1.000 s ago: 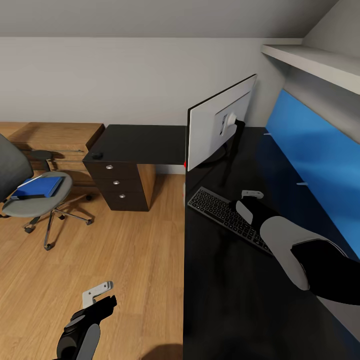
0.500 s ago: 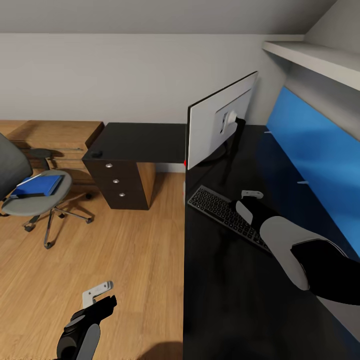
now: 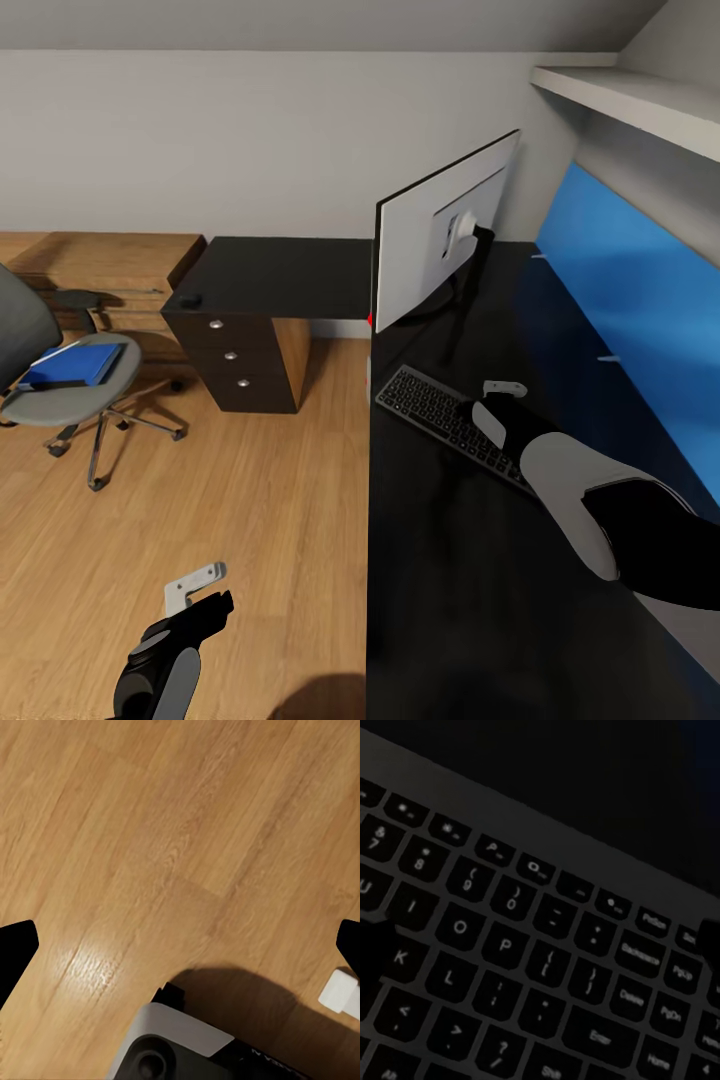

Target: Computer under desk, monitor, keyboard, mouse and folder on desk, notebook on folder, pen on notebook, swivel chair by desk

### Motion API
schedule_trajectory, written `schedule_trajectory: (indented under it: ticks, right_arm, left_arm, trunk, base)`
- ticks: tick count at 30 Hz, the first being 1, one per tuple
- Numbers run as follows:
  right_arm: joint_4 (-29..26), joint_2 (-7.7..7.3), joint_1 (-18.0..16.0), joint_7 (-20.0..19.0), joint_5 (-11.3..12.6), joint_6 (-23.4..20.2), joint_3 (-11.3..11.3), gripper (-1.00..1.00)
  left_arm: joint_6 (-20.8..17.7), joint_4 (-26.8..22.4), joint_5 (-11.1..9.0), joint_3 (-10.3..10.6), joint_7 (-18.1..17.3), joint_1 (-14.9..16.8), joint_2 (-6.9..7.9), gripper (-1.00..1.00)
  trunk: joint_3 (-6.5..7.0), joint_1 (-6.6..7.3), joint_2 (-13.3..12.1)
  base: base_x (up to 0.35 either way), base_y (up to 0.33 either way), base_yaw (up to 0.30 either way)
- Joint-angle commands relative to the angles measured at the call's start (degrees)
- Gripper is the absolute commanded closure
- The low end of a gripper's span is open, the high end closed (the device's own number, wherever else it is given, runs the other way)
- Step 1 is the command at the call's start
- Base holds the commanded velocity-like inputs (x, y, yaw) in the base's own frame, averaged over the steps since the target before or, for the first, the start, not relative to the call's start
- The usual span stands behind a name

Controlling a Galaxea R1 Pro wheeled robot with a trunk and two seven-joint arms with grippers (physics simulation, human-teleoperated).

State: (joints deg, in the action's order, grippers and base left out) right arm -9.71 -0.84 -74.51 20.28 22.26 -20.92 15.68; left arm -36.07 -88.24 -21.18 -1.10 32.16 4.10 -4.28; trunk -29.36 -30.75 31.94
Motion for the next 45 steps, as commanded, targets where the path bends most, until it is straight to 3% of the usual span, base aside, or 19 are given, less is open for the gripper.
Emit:
schedule_trajectory:
  ticks: [1, 45]
  right_arm:
    - [-0.13, -0.04, -0.02, 0.28, 0.51, -0.37, 0.49, -1.00]
    - [-0.05, -0.04, -0.02, 0.28, 0.51, -0.44, 0.49, -1.00]
  left_arm:
    - [-0.14, -0.09, -0.61, -0.04, 0.44, 0.03, -0.03, -1.00]
    - [-0.14, -0.09, -0.53, -0.04, 0.44, 0.03, -0.03, -1.00]
  trunk:
    - [-0.16, -0.02, 0.07]
    - [-4.10, -0.02, 0.07]
  base:
    - [0.000, 0.000, 0.000]
    - [0.000, 0.000, 0.000]
